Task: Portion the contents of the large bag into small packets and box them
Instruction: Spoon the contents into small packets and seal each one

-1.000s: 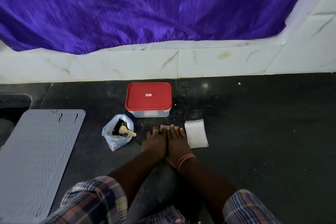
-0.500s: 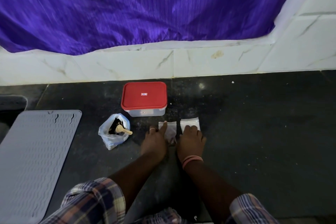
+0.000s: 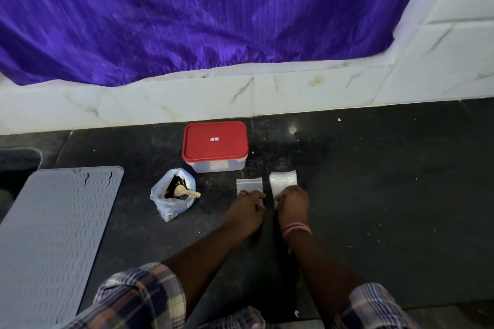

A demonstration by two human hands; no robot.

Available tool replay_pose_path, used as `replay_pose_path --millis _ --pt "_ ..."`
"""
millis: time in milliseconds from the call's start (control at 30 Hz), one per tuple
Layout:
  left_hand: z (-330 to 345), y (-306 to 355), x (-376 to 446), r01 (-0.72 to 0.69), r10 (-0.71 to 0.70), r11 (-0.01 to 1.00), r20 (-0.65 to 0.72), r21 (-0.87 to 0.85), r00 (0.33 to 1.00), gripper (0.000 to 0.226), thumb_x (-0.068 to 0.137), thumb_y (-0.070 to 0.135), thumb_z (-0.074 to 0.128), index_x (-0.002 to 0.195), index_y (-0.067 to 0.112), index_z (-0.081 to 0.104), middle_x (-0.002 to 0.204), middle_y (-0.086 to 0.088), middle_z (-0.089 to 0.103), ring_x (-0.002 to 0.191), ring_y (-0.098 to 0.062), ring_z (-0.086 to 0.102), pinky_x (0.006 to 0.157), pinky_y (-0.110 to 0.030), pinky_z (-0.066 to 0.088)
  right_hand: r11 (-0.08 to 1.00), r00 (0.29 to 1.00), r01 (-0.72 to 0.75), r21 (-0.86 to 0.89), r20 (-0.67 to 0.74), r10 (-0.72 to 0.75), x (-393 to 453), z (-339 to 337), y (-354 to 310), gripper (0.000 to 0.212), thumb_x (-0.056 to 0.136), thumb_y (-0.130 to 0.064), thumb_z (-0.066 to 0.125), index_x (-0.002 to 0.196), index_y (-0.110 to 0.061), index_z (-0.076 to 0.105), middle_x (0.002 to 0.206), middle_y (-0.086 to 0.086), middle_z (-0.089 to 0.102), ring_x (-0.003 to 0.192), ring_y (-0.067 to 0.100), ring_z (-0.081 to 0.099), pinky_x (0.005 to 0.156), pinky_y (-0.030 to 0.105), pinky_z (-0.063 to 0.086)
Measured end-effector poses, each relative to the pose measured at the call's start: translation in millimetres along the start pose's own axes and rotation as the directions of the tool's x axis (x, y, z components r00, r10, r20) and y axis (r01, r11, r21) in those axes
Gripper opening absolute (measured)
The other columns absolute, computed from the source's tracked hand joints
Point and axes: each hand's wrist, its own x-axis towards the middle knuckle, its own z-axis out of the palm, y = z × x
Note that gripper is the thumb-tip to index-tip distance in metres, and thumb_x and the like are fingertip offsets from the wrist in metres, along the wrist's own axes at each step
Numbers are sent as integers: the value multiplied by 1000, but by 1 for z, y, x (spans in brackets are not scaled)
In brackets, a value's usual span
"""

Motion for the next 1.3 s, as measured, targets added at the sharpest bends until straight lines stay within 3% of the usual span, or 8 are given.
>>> replay_pose_path --millis 167,300,400,633,767,900,1100,1300 --pt "-17 -2 -4 17 -11 992 42 -123 999 35 98 18 54 131 26 64 127 -1 64 107 -12 63 92 -22 50 993 993 -56 101 -98 66 0 -4 -6 20 68 11 72 77 -5 79 81 15 73 81 38 67 77 37 52" --pt "-33 7 -6 111 -99 901 49 -419 994 27 95 44 57 112 28 70 103 6 73 92 -11 69 89 -35 57 993 960 86 78 -272 -61 -22 -19 -33 9 82 -14 60 81 -17 69 87 2 64 87 25 57 77 34 43" --pt "-54 13 -1 124 -198 788 -58 -604 978 52 88 67 56 93 18 72 84 -2 74 80 -16 70 78 -35 56 965 931 246 88 -298 -210 -48 -26 -61 12 86 -27 49 82 -23 59 87 -2 58 81 20 51 72 36 44" --pt "-110 -27 -2 88 -211 780 -128 -620 969 16 84 4 67 88 8 81 84 -10 78 80 -24 73 72 -36 60 920 901 391 32 -216 -375 -51 -8 -78 16 86 -13 63 99 -23 63 106 -5 57 96 18 53 85 27 43" --pt "-133 -38 -13 109 -155 688 1 -717 988 14 82 2 67 88 -6 76 85 -27 73 79 -34 71 71 -41 61 892 874 452 12 -207 -440 -44 -13 -99 22 88 -17 58 109 -21 66 116 -2 60 101 20 54 89 31 46" --pt "-150 -41 -22 74 -139 688 -30 -722 990 9 77 12 72 76 4 76 65 -14 67 64 -27 62 60 -34 51 846 831 531 41 -221 -511 -43 -26 -127 18 84 -8 61 97 -18 66 106 -1 59 92 19 52 80 31 44" --pt "-175 -57 -29 39 -241 621 -143 -783 960 3 84 -2 74 85 -2 77 64 -7 71 52 -14 61 47 -17 49 731 842 536 423 -323 -431 -45 -47 -166 13 90 -10 59 98 -19 56 101 -5 55 95 14 53 84 26 45" --pt "-186 -69 -34 95 -305 349 -17 -932 952 15 81 5 82 90 -4 76 86 -25 73 76 -29 67 77 -39 60 503 958 199 841 -59 -280 -45 -47 -203 12 89 -16 72 96 -19 62 89 -3 71 84 15 69 77 30 57"
